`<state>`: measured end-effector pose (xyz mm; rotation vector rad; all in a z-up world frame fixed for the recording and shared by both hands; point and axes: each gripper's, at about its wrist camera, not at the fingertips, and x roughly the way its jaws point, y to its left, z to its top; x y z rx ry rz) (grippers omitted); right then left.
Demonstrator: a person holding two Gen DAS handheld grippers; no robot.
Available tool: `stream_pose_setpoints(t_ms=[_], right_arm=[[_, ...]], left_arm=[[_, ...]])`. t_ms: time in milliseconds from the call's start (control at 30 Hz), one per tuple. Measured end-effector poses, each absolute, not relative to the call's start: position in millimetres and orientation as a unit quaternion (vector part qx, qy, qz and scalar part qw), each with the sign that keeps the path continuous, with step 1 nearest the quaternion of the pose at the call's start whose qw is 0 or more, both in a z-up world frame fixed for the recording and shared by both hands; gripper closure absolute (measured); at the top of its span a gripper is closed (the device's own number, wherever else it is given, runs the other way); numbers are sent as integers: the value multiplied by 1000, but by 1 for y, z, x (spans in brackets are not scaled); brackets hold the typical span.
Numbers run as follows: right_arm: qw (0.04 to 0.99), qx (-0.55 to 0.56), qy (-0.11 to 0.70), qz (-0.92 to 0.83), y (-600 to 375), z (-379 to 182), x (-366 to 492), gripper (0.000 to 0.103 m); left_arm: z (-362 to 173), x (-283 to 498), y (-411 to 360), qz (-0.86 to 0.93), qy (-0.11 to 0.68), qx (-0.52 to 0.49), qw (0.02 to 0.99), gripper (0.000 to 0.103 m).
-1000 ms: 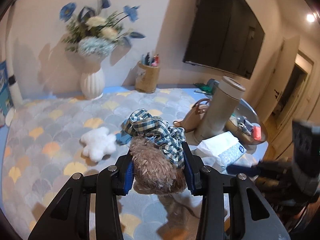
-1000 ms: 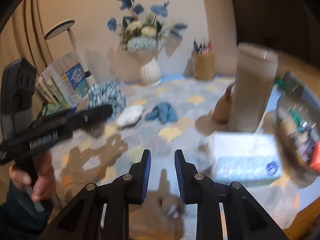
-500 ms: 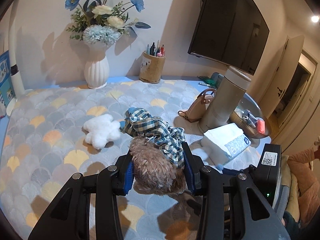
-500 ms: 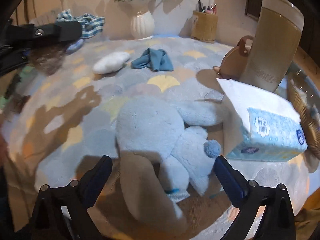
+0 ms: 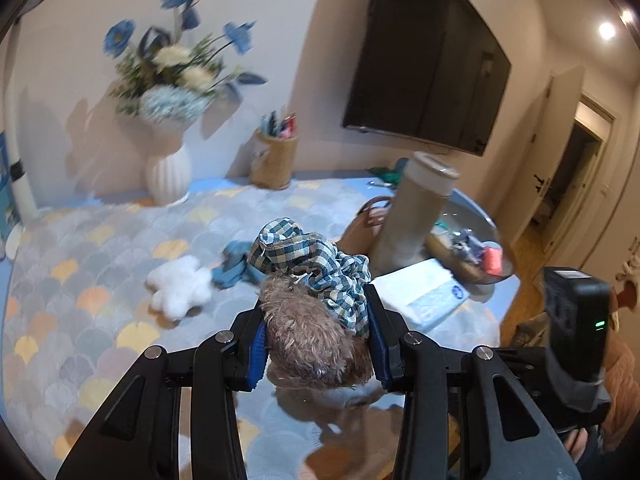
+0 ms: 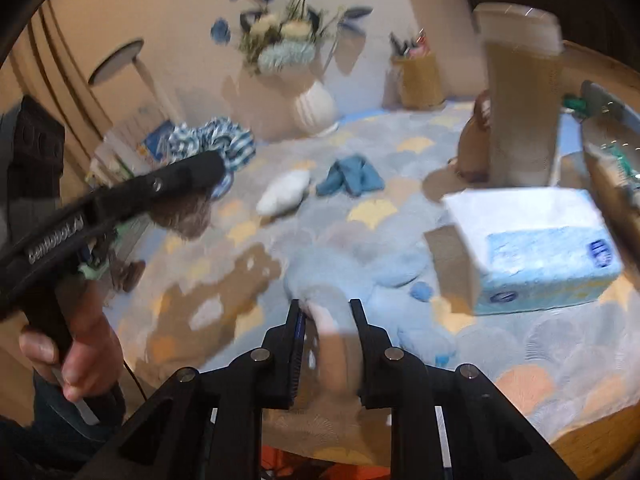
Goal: Organize soft objects
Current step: 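Carry the fluffy keychain with the left gripper while the right gripper carries the blue bunny to the bowl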
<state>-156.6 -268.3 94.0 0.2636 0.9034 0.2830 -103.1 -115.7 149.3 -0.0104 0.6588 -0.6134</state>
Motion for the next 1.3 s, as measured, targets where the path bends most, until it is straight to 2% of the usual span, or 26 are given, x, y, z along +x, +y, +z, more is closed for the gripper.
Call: stream_pose_setpoints(t_ms=[167,233,267,300,367,700,733,767,800,933,1033,1300], right_arm=[[866,116,462,151,-263,69,-143,82],[862,119,458,179,-257,67,-148,78],[864,104,460,179,-253,68,-150,66],[869,64,462,166,-245,70,-153,35],[877,15,458,144,-238,70,-156,5],[840,-146,508,124,-205,14,-138,5],[847,-127,502,118,-207,15,-133,8],[852,-107,500,113,-211,17,-129,20],[853,-79,503,113,-218,20,-124,21],[865,58,475,150,-248,49,-129,23],[874,107,449,150,-268,75,-145,23],[911,125,391,33,-346,144,-193,22]], left_arm=[[146,-105,-118,-291,321,5,901,65],[140,-103,-113,-288,330,-2,899,64],[138,-102,-110,-285,332,-5,899,65],[137,-101,-109,-283,334,-8,899,65],[135,-99,-105,-283,335,-14,899,65],[129,-99,-101,-283,341,-12,896,65],[129,-100,-102,-283,342,-11,896,64],[130,-101,-102,-283,342,-8,896,64],[131,-101,-102,-283,341,-5,896,64],[139,-105,-105,-287,332,-5,898,64],[150,-109,-115,-304,322,-5,896,64],[174,-118,-214,-398,306,42,864,64]])
